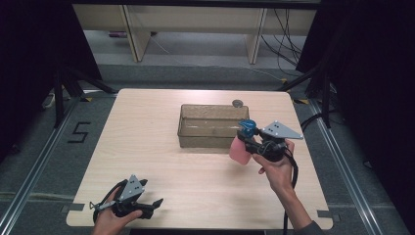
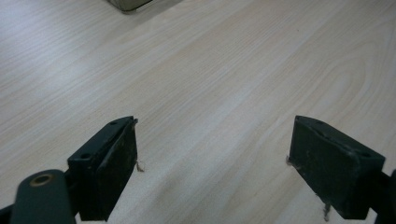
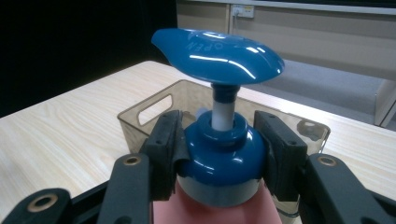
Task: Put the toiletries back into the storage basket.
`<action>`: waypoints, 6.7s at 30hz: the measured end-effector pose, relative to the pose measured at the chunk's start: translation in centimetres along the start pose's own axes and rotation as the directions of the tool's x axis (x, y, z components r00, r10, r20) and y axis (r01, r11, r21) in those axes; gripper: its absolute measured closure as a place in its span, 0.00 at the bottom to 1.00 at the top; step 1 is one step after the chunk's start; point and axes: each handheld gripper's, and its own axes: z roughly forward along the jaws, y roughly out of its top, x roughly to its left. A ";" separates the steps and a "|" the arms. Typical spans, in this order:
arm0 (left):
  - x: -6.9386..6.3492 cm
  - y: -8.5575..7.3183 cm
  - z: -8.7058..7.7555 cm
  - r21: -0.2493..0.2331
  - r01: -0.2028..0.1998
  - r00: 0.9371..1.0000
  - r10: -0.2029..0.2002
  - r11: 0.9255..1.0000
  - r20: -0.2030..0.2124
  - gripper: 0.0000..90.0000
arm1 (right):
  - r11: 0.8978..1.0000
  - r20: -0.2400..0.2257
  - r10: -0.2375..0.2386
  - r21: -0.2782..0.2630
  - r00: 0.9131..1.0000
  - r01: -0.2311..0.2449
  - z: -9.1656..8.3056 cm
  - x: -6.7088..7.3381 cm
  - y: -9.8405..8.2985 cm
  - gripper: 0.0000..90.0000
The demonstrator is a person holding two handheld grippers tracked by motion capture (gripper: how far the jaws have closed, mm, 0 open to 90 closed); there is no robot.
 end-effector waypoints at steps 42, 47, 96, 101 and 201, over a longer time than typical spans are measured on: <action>0.2 0.1 -0.1 0.005 -0.016 1.000 0.016 1.000 0.003 0.17 | 0.998 0.055 0.050 -0.030 0.997 -0.048 4.4 -2.9 3.7 0.60; 0.1 0.1 0.0 -0.002 -0.004 1.000 0.004 1.000 0.007 0.17 | 0.998 0.068 0.065 -0.030 0.996 -0.063 5.0 -3.4 3.7 0.60; 0.0 0.1 -0.1 -0.008 -0.004 1.000 0.004 1.000 0.007 0.17 | 0.998 0.119 0.069 0.000 0.990 -0.070 8.7 -5.1 2.2 0.60; 0.0 0.1 -0.1 -0.006 -0.004 1.000 0.004 1.000 0.008 0.17 | 0.997 0.115 0.078 0.003 0.990 -0.079 8.7 -5.0 2.1 0.60; 0.1 0.2 -0.3 -0.031 -0.002 1.000 0.002 1.000 -0.002 0.17 | 0.989 0.083 0.139 0.031 0.987 -0.142 5.8 -4.3 0.0 0.25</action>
